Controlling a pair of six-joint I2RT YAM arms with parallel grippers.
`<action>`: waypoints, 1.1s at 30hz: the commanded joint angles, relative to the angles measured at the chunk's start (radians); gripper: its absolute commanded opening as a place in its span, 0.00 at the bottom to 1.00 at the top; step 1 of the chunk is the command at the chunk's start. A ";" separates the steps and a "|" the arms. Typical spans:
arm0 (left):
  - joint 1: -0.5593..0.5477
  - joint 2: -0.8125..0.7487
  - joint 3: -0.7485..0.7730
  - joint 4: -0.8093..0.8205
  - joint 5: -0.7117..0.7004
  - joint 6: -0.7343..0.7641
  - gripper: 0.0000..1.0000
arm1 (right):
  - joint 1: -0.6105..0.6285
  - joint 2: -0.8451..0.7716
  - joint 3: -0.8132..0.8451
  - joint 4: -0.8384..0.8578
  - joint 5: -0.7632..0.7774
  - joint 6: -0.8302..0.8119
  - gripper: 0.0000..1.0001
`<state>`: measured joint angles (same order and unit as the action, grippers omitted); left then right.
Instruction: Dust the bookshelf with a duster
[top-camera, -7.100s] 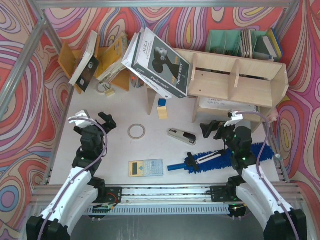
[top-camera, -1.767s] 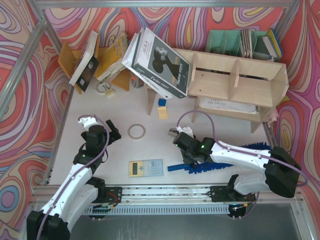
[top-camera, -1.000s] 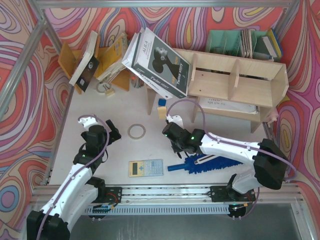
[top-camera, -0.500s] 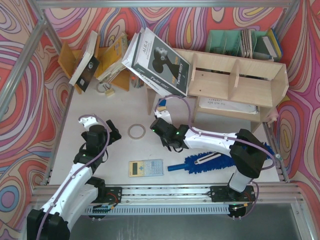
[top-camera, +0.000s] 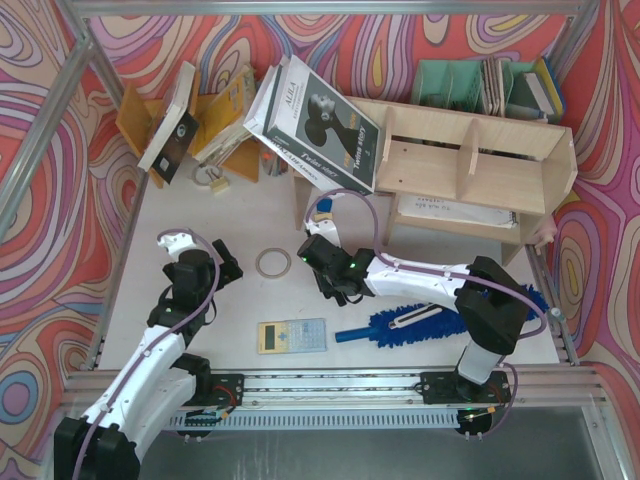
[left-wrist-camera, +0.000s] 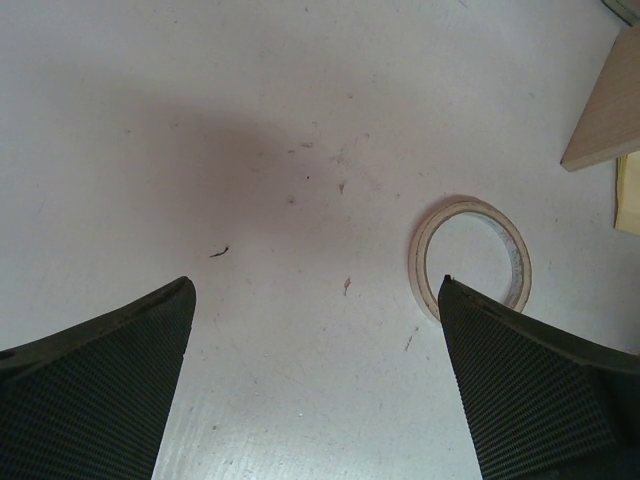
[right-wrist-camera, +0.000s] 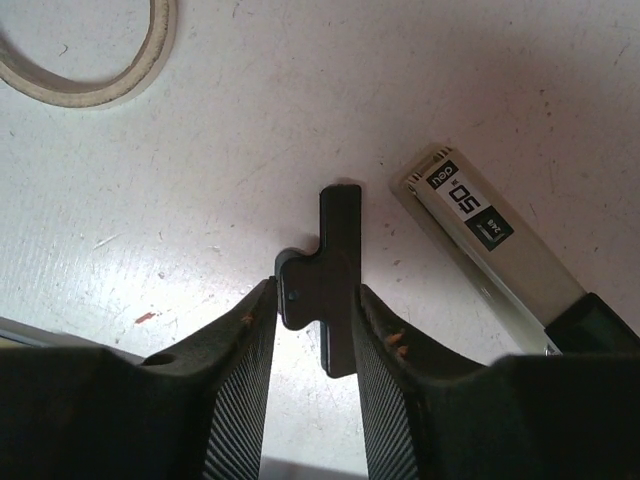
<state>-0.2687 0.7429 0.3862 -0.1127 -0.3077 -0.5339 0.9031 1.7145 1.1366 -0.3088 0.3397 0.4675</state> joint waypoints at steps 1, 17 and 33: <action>-0.003 0.003 -0.004 0.018 -0.005 0.004 0.98 | 0.007 -0.020 0.017 -0.012 0.003 0.017 0.41; -0.003 0.009 -0.003 0.018 -0.010 0.000 0.99 | 0.006 -0.370 -0.138 -0.524 0.273 0.658 0.43; -0.003 0.003 -0.004 0.014 -0.016 -0.005 0.99 | -0.006 -0.328 -0.197 -0.868 0.303 1.162 0.49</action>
<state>-0.2687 0.7544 0.3862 -0.1097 -0.3111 -0.5343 0.9039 1.3788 0.9607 -1.0740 0.6128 1.5070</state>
